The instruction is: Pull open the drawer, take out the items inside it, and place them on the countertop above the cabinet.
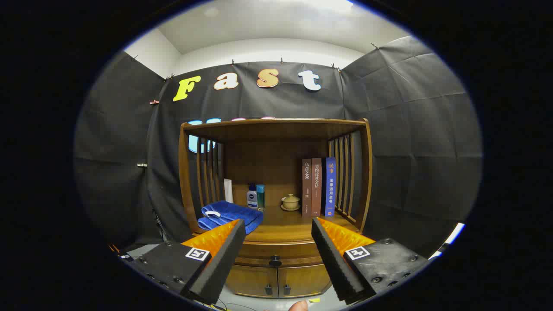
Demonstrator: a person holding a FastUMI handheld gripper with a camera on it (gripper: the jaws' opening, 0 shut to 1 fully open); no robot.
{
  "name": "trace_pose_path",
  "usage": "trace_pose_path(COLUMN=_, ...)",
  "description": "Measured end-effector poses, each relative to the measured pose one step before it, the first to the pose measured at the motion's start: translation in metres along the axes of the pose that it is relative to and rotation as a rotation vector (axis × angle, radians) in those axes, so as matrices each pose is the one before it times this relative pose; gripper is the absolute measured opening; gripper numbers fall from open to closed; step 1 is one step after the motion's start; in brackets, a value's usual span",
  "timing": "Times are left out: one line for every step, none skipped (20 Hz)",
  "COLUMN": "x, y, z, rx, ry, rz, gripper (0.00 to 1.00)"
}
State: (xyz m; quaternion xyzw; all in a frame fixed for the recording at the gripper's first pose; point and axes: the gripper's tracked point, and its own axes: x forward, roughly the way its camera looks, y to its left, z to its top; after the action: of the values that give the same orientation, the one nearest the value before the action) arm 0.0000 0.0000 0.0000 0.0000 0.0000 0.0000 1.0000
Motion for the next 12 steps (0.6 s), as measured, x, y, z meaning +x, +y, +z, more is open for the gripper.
trace_pose_path(x=-0.00048, y=-0.00075, z=-0.00020, rx=-0.00178, ry=-0.00168, rz=-0.00099, gripper=0.98)
trace_pose_path(x=0.00046, y=0.00054, z=0.00063, rx=-0.00157, ry=-0.00146, rz=0.00043, gripper=0.98)
trace_pose_path(x=0.00003, y=0.00015, z=0.00073, rx=-0.00068, ry=-0.00221, rz=0.00037, gripper=0.98)
trace_pose_path(x=-0.00045, y=0.00013, z=-0.00059, rx=-0.00148, ry=0.00024, rz=-0.00071, gripper=0.98)
trace_pose_path(x=-0.00006, y=0.00053, z=-0.00012, rx=-0.00074, ry=-0.00058, rz=0.00170, gripper=0.98)
trace_pose_path(x=-0.00082, y=0.00004, z=0.00069, rx=-0.00085, ry=-0.00044, rz=0.00096, gripper=0.98)
trace_pose_path(x=-0.00036, y=0.00009, z=-0.00046, rx=-0.00056, ry=0.00082, rz=0.00126, gripper=0.98)
trace_pose_path(x=0.00056, y=0.00073, z=0.00023, rx=0.00018, ry=0.00021, rz=0.00204, gripper=0.98)
trace_pose_path(x=0.00003, y=0.00011, z=-0.00004, rx=0.00052, ry=0.00077, rz=0.00001, gripper=0.98)
trace_pose_path(x=-0.00005, y=0.00022, z=-0.00005, rx=0.00077, ry=-0.00091, rz=0.00021, gripper=0.98)
trace_pose_path(x=0.00010, y=-0.00008, z=0.00035, rx=0.00016, ry=-0.00072, rz=-0.00126, gripper=0.98)
trace_pose_path(x=0.00029, y=-0.00076, z=0.00001, rx=0.00007, ry=-0.00119, rz=-0.00049, gripper=0.98)
